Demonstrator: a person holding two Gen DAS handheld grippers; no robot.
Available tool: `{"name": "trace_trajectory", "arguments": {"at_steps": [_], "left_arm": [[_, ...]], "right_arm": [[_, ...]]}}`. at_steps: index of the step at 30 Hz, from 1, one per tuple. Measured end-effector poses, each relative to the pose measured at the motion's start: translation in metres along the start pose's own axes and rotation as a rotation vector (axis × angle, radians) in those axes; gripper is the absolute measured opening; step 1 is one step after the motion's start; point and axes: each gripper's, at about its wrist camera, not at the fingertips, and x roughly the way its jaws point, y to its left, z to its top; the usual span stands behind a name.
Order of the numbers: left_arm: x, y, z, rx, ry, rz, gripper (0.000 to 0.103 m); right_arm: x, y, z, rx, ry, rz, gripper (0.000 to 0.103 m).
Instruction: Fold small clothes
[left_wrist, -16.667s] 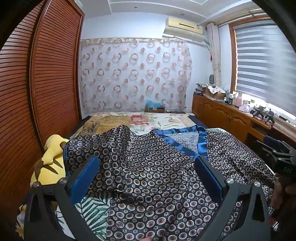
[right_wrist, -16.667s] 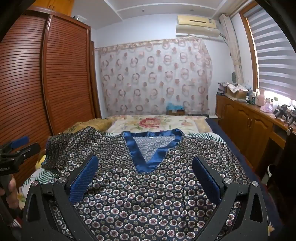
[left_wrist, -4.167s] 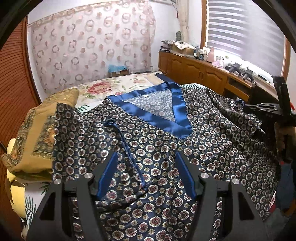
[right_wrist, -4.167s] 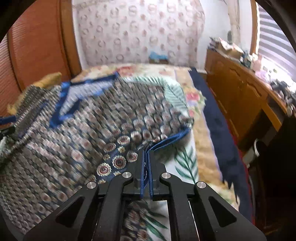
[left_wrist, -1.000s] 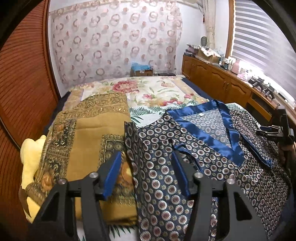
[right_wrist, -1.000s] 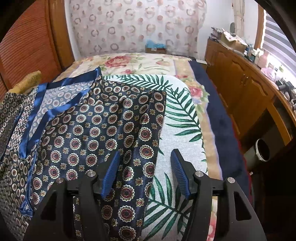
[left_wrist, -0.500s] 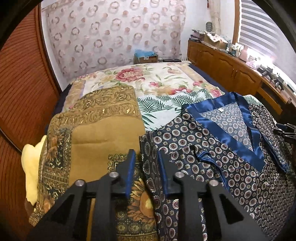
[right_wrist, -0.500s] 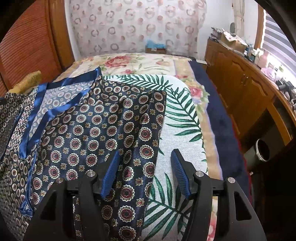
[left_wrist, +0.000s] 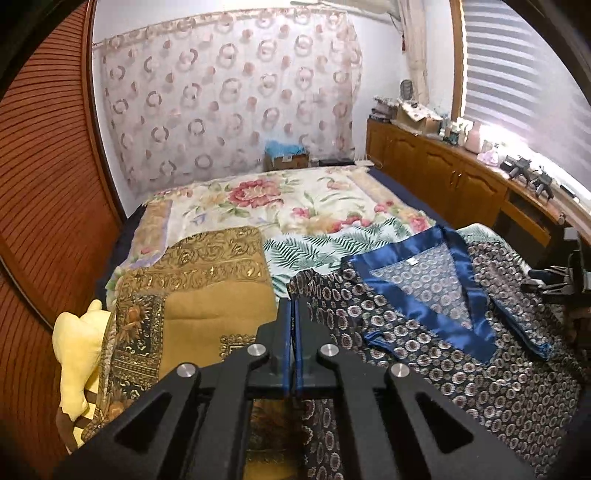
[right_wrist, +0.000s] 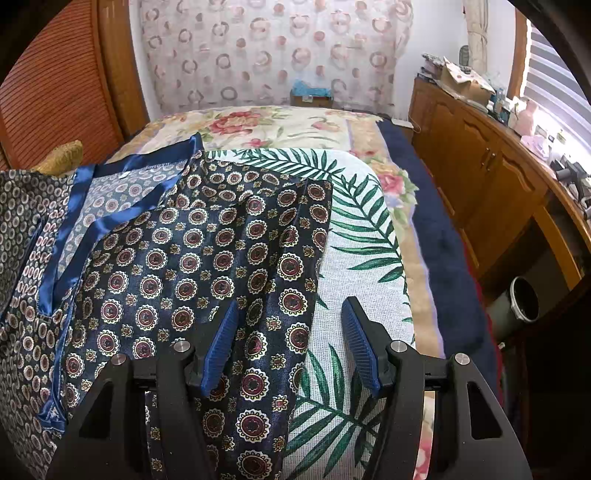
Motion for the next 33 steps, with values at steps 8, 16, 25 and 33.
{"name": "trace_trajectory", "arguments": {"at_steps": [8, 16, 25, 33], "left_arm": [[-0.016, -0.01, -0.002, 0.009, -0.031, -0.022, 0.0], [-0.029, -0.02, -0.003, 0.015, -0.063, -0.045, 0.0], [-0.037, -0.027, -0.004, 0.024, -0.087, -0.052, 0.0], [-0.045, -0.022, -0.009, 0.001, -0.106, -0.049, 0.0]], "right_arm": [[0.006, 0.012, 0.005, -0.067, 0.04, 0.032, 0.082], [0.013, 0.011, 0.016, -0.061, 0.075, 0.036, 0.085], [0.028, 0.01, 0.043, -0.041, 0.071, 0.009, 0.047], [0.031, 0.002, 0.052, -0.011, 0.022, -0.055, 0.001]]}}
